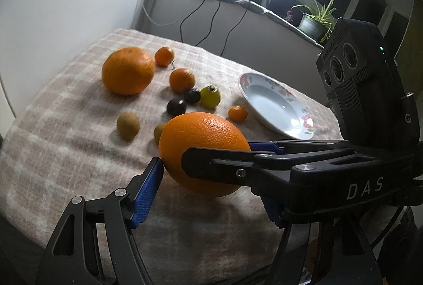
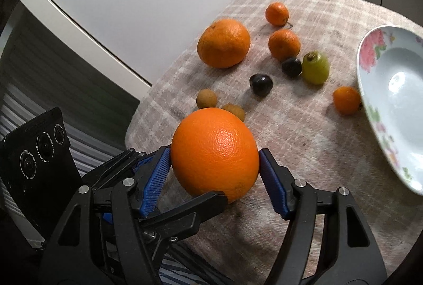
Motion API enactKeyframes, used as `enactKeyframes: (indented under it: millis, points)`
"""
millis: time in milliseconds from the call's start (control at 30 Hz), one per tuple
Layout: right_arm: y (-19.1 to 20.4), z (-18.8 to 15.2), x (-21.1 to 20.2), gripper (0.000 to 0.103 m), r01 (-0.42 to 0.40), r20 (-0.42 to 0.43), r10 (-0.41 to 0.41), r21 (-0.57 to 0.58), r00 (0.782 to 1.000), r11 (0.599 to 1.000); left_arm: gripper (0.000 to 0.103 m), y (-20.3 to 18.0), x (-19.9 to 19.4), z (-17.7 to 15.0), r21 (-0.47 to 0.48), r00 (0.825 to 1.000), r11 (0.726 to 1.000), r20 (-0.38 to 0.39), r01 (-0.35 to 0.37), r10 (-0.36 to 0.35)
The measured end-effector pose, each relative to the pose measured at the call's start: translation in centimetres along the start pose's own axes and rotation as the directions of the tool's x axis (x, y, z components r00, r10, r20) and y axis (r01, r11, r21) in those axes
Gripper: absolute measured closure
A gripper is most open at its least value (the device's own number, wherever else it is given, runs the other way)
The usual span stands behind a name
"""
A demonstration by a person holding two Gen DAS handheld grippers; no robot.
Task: Organize fruits
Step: 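Lift the orange with the right gripper and carry it over the plate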
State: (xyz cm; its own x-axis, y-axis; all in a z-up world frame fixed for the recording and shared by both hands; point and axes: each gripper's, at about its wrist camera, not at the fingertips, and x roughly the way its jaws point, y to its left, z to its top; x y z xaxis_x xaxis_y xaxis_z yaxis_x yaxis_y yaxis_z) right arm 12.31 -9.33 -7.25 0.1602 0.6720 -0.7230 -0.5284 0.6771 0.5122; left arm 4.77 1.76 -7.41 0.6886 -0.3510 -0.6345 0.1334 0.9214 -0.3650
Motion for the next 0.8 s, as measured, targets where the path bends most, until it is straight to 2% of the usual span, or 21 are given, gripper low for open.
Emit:
enactKeyframes:
  millis: [533,800]
  points:
    - [-3.8,3.0,-6.9,0.032,0.085,0.109,-0.088,0.031,0.990,0.996,0.033,-5.5,3.2,5.0,0.117,0.997,0.991,0.038,0.059,-0.064]
    - [-7.1,4.7,-9.0,0.032,0.138,0.142,-0.146,0.067,0.979,0.988,0.033,-7.8,6.8,7.3,0.129,0.993,0.985,0.014,0.115,-0.118]
